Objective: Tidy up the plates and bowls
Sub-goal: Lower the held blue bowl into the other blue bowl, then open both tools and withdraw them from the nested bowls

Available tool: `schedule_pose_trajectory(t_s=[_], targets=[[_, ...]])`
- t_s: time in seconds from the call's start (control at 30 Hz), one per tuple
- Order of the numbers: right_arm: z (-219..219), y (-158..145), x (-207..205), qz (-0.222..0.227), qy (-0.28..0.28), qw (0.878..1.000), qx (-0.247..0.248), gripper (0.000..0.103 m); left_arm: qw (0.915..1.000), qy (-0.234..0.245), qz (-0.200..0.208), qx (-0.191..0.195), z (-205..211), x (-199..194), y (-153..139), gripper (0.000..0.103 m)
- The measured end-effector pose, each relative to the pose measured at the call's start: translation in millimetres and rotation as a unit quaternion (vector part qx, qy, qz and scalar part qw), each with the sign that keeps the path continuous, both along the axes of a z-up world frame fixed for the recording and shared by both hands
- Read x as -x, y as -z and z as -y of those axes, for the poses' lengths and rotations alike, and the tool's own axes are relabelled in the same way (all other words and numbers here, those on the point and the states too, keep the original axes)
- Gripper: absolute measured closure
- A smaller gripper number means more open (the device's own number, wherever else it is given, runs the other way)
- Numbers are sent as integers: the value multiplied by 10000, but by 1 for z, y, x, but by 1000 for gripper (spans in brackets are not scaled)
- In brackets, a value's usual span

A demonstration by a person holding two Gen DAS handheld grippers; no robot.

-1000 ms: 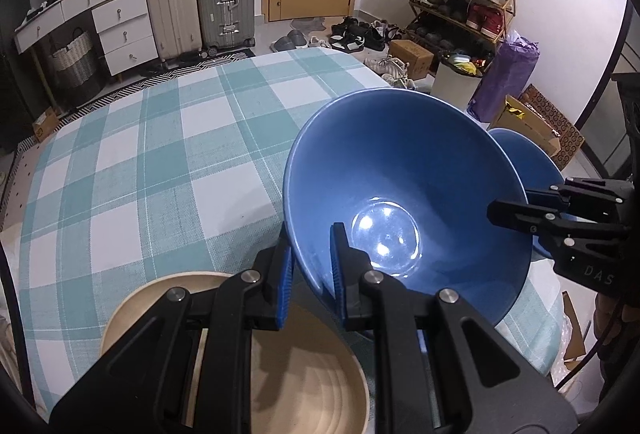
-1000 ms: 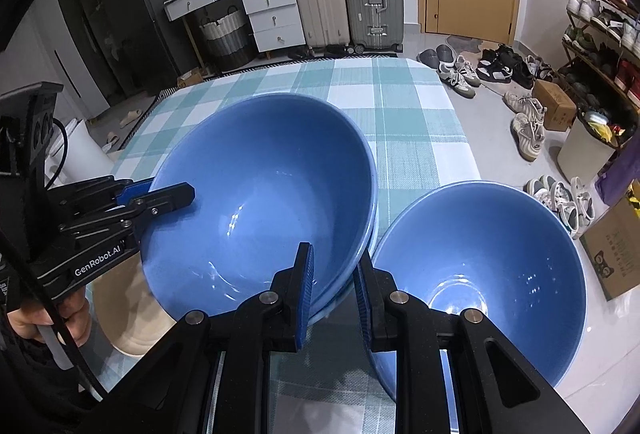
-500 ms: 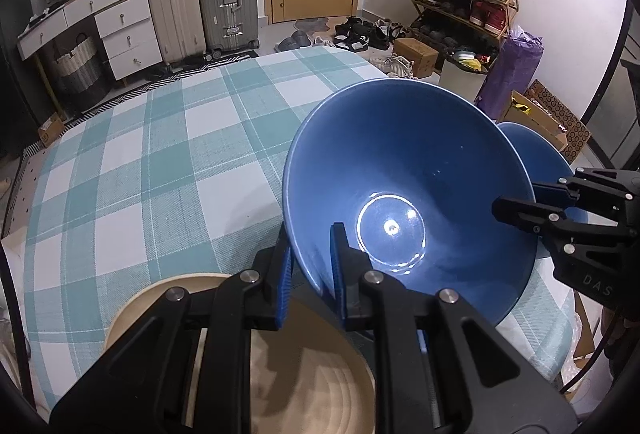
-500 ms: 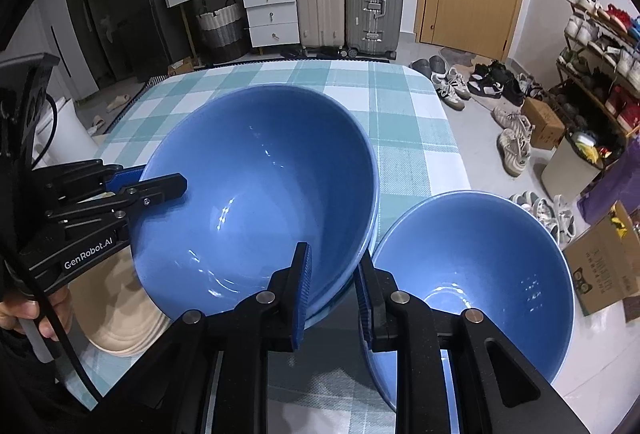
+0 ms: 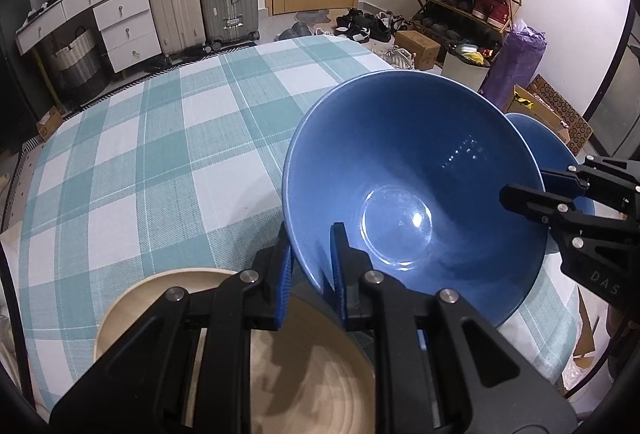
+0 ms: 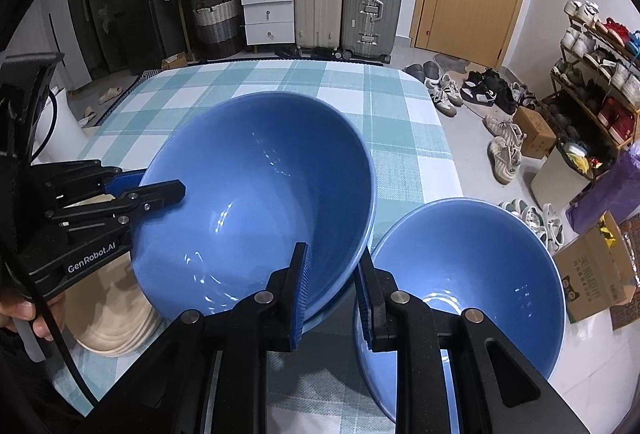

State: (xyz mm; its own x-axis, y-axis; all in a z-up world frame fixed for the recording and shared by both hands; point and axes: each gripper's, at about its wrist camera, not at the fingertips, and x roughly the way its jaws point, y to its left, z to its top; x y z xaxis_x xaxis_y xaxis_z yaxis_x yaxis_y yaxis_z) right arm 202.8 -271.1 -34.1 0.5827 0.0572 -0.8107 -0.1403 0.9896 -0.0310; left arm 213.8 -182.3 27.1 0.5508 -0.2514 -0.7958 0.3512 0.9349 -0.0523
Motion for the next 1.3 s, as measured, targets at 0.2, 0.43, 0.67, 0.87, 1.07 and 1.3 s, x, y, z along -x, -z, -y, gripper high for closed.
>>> schedule_pose_trajectory(t_s=[0.2,0.43,0.67,0.87,1.07,1.3], targets=[[-1,2,-2,-3,72,9998,199,81,10000,7,2,4,0,-2,3,89],[0,5,-3,-56,61,9998,158,79,10000,-7,-19,35,-1,-2,7,88],[11,5,-2,-203,100,9996,-159,78,9998,-40,-60,180,-6,1,7,85],[18,0,-1,-192,141,9994,-254,75,9990,-99,-53,428,-15,3,-1,66],[23,-15,10,55,74,9988,-483,42,9973,-55,43,728,-21,12,-17,36],[37,-35,26,314,240,9967,-713,10,9958,28,101,914,-12,32,-40,15]])
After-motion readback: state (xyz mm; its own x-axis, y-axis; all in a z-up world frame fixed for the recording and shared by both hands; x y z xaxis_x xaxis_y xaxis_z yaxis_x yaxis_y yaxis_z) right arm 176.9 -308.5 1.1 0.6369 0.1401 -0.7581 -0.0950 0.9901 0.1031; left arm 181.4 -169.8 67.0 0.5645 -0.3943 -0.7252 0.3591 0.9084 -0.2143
